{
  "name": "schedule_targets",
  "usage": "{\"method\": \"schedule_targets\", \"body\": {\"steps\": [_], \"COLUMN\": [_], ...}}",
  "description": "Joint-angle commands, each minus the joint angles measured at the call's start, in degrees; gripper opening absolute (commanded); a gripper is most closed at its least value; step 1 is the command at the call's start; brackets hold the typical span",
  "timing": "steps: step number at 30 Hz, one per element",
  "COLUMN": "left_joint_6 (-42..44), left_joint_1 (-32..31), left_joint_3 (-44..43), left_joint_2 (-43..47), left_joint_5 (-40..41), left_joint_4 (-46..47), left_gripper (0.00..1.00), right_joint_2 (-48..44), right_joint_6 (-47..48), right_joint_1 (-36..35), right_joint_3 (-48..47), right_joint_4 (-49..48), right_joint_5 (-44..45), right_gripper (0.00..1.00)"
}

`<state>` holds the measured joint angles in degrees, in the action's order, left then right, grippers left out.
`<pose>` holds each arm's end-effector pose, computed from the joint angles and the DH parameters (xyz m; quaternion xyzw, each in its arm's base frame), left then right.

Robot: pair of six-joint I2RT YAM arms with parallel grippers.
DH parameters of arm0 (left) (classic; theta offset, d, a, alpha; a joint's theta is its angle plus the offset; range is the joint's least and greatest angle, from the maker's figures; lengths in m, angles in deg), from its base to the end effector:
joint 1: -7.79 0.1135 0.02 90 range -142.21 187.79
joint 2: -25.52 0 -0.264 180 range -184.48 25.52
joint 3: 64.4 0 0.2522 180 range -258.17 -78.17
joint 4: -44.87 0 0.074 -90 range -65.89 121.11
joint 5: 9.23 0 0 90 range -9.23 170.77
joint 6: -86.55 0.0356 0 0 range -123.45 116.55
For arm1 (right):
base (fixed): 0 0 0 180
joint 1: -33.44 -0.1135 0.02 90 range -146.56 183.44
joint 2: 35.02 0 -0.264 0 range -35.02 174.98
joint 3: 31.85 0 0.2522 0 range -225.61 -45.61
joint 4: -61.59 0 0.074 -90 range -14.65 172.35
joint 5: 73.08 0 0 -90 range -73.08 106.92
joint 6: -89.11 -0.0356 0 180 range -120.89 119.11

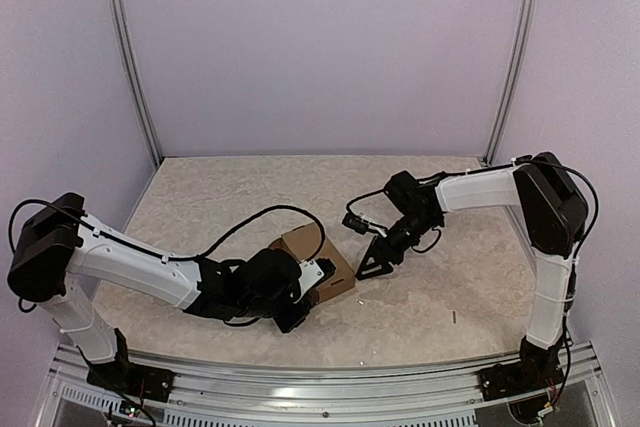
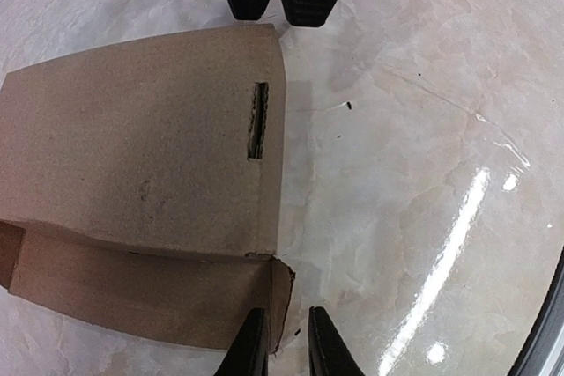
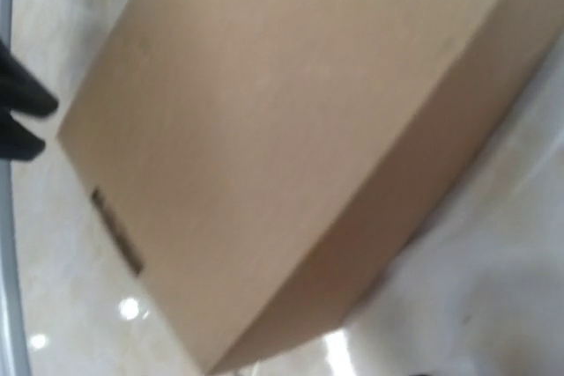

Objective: Fold the paper box

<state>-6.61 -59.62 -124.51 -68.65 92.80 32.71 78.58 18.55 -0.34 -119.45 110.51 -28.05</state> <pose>0.1311 -0.2958 0.1570 0.4576 0.8023 -0.1348 0.3588 0.3003 0.2312 0.1491 -0.4552 0.7965 0.3913 0.0730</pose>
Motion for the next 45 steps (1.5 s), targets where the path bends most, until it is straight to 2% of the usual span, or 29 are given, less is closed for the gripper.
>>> {"method": "schedule_targets", "body": {"steps": [1, 10, 19, 21, 24, 27, 32, 39, 45], "left_joint_6": [-0.15, -0.38, -1.06, -1.51, -1.17, -0.25, 0.88, 1.47, 2.95], "left_joint_1": [0.44, 0.49, 1.06, 0.94, -0.07, -0.22, 1.44, 4.31, 7.19], "left_joint_3": [-0.04, 0.36, 1.78, 2.19, 4.15, 7.36, 12.59, 16.52, 19.95], "left_joint_2": [-2.08, -2.94, -2.39, -1.74, 1.52, 6.40, 13.16, 14.59, 16.40], "left_joint_5": [-0.29, 0.03, 0.56, 0.98, 0.87, -0.19, -2.44, -4.52, -7.35], "left_joint_4": [1.46, 0.57, -0.12, -0.84, 0.03, 2.10, 3.51, 3.70, 7.27], "left_gripper": [0.15, 0.16, 0.08, 0.10, 0.20, 0.24, 0.27, 0.28, 0.28], "right_joint_2": [2.27, 1.85, 1.77, 1.53, 0.13, -1.85, -2.43, 2.40, 6.25], "right_joint_6": [0.22, 0.80, 2.55, 3.79, 4.88, 6.21, 6.30, 7.64, 10.27], "right_joint_1": [-0.16, -4.70, -7.36, -7.23, -6.56, -6.30, -6.66, -9.31, -11.08], "right_joint_3": [-0.98, 1.48, -0.40, -1.57, -3.25, -5.20, -9.04, -15.69, -18.64], "right_joint_4": [-2.86, -4.27, -1.12, 0.72, 2.21, 2.34, -2.68, -9.23, -12.23], "right_joint_5": [-1.25, -2.66, -4.10, -2.85, -0.46, 2.95, 8.05, 12.02, 12.98], "right_gripper": [0.58, 0.54, 0.54, 0.54, 0.55, 0.56, 0.58, 0.65, 0.65]}}
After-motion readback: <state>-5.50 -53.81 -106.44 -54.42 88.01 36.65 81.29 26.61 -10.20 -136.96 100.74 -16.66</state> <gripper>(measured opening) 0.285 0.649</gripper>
